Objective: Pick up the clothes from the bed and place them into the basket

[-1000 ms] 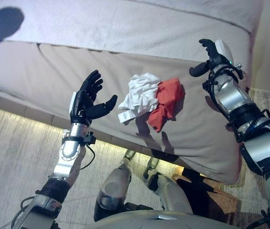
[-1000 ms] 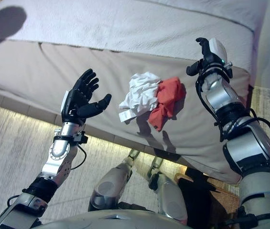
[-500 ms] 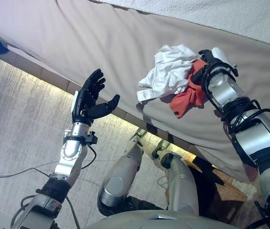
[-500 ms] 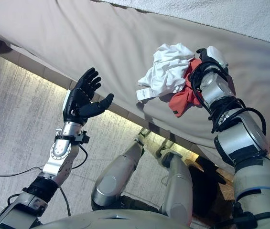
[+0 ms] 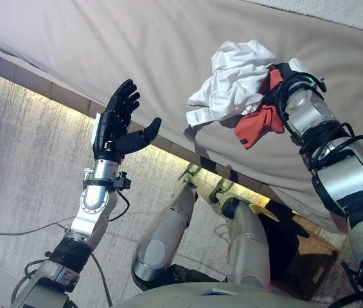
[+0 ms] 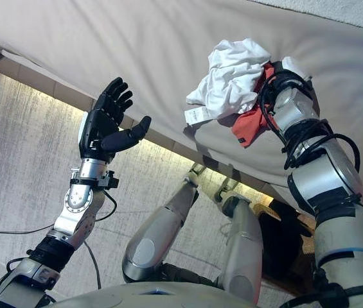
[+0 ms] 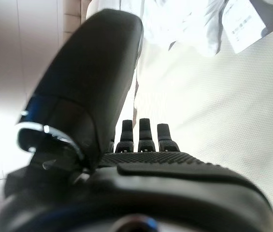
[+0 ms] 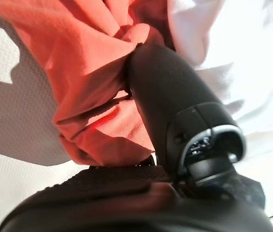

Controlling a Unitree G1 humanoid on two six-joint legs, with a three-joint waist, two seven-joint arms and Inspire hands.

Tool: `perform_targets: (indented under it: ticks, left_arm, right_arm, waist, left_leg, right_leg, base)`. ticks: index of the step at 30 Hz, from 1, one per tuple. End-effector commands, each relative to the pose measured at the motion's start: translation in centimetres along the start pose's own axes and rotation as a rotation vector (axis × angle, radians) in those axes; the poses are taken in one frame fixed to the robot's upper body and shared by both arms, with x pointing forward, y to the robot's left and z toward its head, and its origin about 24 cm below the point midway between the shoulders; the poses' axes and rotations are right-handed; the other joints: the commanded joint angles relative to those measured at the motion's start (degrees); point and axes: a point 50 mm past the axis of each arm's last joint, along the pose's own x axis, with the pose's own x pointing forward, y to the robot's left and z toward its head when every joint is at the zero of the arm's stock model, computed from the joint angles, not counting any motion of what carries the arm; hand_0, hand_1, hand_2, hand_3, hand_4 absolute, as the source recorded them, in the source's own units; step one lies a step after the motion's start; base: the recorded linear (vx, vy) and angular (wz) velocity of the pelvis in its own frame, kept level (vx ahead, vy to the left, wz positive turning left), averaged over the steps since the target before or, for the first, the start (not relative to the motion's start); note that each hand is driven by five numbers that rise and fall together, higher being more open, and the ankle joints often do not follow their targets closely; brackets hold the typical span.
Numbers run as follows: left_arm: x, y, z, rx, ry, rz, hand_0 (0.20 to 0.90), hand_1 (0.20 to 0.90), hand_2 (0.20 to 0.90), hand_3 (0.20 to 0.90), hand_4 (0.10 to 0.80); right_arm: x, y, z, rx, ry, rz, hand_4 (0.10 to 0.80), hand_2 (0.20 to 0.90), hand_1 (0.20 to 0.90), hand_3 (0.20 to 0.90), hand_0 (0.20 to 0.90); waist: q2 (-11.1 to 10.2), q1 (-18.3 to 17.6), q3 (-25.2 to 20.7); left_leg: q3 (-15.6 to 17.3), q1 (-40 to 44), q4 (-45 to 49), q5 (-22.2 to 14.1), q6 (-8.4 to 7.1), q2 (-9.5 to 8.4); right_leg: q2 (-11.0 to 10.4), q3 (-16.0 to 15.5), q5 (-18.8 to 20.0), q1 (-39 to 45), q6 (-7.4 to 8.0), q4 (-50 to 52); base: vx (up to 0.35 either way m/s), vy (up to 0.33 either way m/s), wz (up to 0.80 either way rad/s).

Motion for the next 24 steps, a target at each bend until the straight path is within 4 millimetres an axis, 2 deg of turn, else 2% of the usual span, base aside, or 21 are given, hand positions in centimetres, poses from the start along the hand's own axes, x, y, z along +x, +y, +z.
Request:
perform_targets:
  ticks: [1,4,5,6,15,18,19,24]
  left_arm:
    - [0.1,-1.2,3.8,-0.028,-0.221,-0.077,0.9,0.9,0.9,0.9,0.8]
    - [-0.1,-1.3,3.8,-0.029,-0.217,-0.079,0.9,0.9,0.9,0.9,0.8]
    - [-0.1,-1.3,3.8,-0.027,-0.216,-0.08,0.9,0.9,0.9,0.9,0.8]
    - [-0.1,-1.4,3.8,-0.028,-0.215,-0.08,0.9,0.9,0.9,0.9,0.8]
    - [0.0,-1.1,4.1,-0.028,-0.234,-0.082,0.9,0.9,0.9,0.9,0.8]
    - [0.1,-0.9,3.9,-0.024,-0.227,-0.069,0.9,0.9,0.9,0.9,0.8]
    - [0.4,-0.8,4.1,-0.02,-0.236,-0.062,0.9,0.9,0.9,0.9,0.8]
    - [0.6,-0.4,4.1,-0.007,-0.223,-0.042,0.9,0.9,0.9,0.9,0.8]
  right_arm:
    - [0.1,-1.8,-5.1,-0.2,0.244,-0.019,0.8,0.9,0.9,0.9,0.9]
    - [0.1,-2.1,-5.6,-0.25,0.287,0.016,0.8,0.9,0.9,0.9,0.9]
    - [0.0,-2.0,-5.7,-0.249,0.299,0.026,0.685,0.801,0.801,0.785,0.801]
    - [0.0,-1.9,-5.8,-0.251,0.3,0.032,0.1,0.3,0.3,0.2,0.3]
    - [0.1,-1.7,-6.4,-0.247,0.243,-0.017,0.1,0.3,0.3,0.2,0.3]
    - [0.0,-1.6,-6.5,-0.249,0.205,-0.043,0.1,0.3,0.3,0.2,0.3]
    - [0.0,-2.2,-6.3,-0.241,0.182,-0.069,0.1,0.3,0.3,0.2,0.3]
    - [-0.4,-2.0,-7.3,-0.237,0.148,-0.086,0.1,0.3,0.3,0.2,0.3]
  waist:
    - [5.3,0.7,-2.0]
    - [5.7,0.7,-2.0]
    - [5.7,0.6,-2.0]
    - [5.8,0.5,-2.0]
    - [5.0,-0.8,-2.0]
    - [4.0,-2.0,-2.0]
    - [3.4,-2.8,-2.0]
    - [1.2,-4.5,-2.0]
  left_leg:
    - [7.8,-4.3,4.7,-3.1,4.63,2.41]
    - [8.4,-5.4,5.6,-3.5,4.67,2.71]
    - [8.6,-5.6,5.8,-3.6,4.6,2.87]
    - [8.7,-5.5,5.9,-3.7,4.57,3.01]
    - [9.0,-1.4,4.4,-4.2,4.71,3.63]
    - [9.2,1.7,3.3,-4.5,4.55,4.25]
    - [9.2,2.7,2.3,-3.1,4.38,4.73]
    - [9.9,9.7,-0.1,-4.0,4.33,5.74]
  right_leg:
    - [1.9,0.6,-3.8,-0.5,-0.17,6.2]
    - [1.7,0.6,-3.9,-1.7,-0.28,7.2]
    - [1.7,0.6,-4.0,-1.8,-0.33,7.3]
    - [1.6,0.6,-4.1,-1.8,-0.39,7.4]
    - [1.8,1.4,-4.0,1.8,-0.15,5.7]
    - [2.0,2.2,-3.8,4.8,-0.03,4.3]
    - [2.1,1.9,-2.2,5.9,-0.41,2.7]
    - [2.2,3.0,-1.6,12.9,0.26,-1.2]
  base:
    - [-0.031,-0.005,-0.03]
    - [-0.021,0.002,-0.01]
    - [0.0,0.0,0.0]
    - [0.0,0.0,0.0]
    - [0.003,0.023,-0.01]
    - [0.006,0.074,-0.11]
    - [-0.019,0.087,-0.17]
    - [0.04,0.034,-0.16]
